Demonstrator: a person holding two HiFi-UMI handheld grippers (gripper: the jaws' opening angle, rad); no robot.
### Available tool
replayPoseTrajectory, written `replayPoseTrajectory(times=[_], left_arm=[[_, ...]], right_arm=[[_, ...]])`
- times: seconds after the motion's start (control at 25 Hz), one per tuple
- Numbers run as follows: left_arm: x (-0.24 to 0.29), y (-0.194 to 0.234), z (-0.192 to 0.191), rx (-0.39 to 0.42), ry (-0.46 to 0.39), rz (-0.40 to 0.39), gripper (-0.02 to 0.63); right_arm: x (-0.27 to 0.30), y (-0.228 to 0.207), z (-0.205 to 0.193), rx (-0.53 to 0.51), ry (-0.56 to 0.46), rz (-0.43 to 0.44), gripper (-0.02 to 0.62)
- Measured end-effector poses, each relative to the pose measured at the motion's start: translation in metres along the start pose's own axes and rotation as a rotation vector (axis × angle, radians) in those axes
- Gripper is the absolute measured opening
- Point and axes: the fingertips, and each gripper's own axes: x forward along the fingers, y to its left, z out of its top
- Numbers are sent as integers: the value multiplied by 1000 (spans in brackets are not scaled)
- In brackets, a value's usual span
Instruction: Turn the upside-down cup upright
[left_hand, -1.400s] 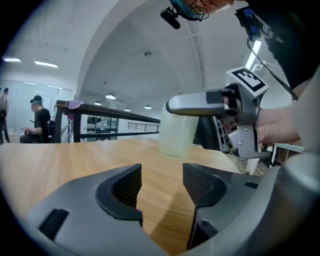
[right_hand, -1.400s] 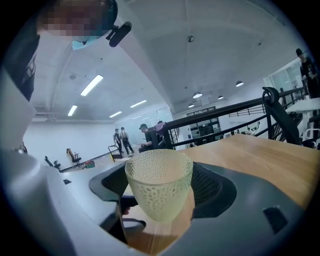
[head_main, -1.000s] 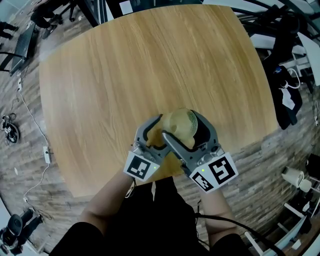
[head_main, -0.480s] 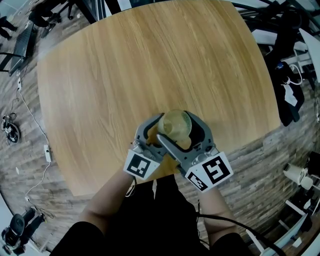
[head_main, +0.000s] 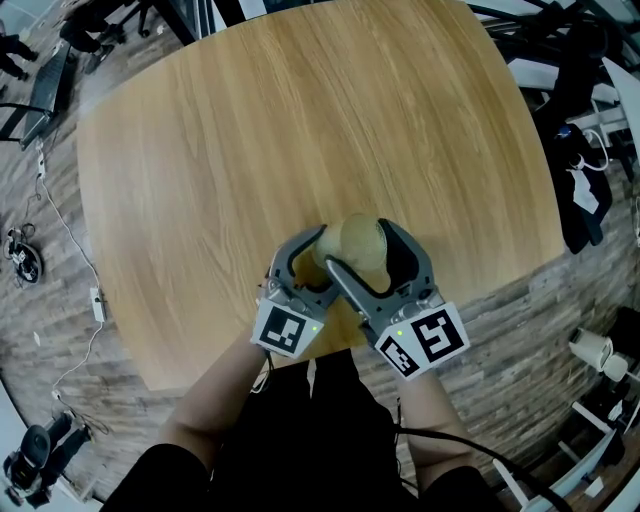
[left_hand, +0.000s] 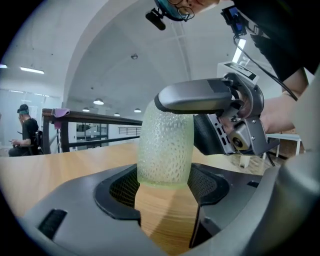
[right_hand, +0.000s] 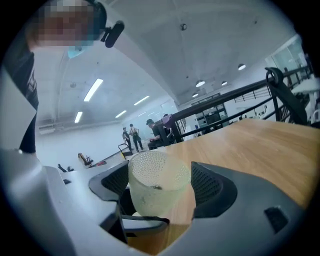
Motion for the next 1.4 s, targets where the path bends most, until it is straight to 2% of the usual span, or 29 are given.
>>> replayPoseTrajectory(times=[0.12,0.2,0.4,0.48,0.52,0.56,0.6,0.64,0.84,1.08,1.4], left_arm=[[-2,4,-3,-3,26,10,307],[-3,4,-2,5,27,8,307],[-8,-1,2,30,22,1,305],[-10,-4,4,41,18,-2,305],[-11,-5,5,45,15,-3,305],[-12,-5,7,46,10,-3,304],[-12,-5,8,44,5,-2,304],[-12,-5,9,40,0,-1,302],[-10,-3,8,39,4,2,301],[-16,-6,15,50,-10,-14,299],[-17,-4,20,40,-8,-12,298]], right_arm=[[-5,-8,6,-122,3,-64,390],[-8,-11,9,-164,6,-83,388],[-17,-21,9,-136,1,-100,385],[-21,-25,8,-133,-5,-120,361],[-23,-27,8,-133,-10,-136,326],[-25,-30,8,-132,-17,-154,257],[-27,-32,7,-133,-23,-169,148],[-27,-32,6,-133,-23,-173,86],[-22,-31,-9,-154,14,-161,20],[-18,-31,-21,-152,57,-156,15],[-15,-41,-44,-84,117,-163,15]])
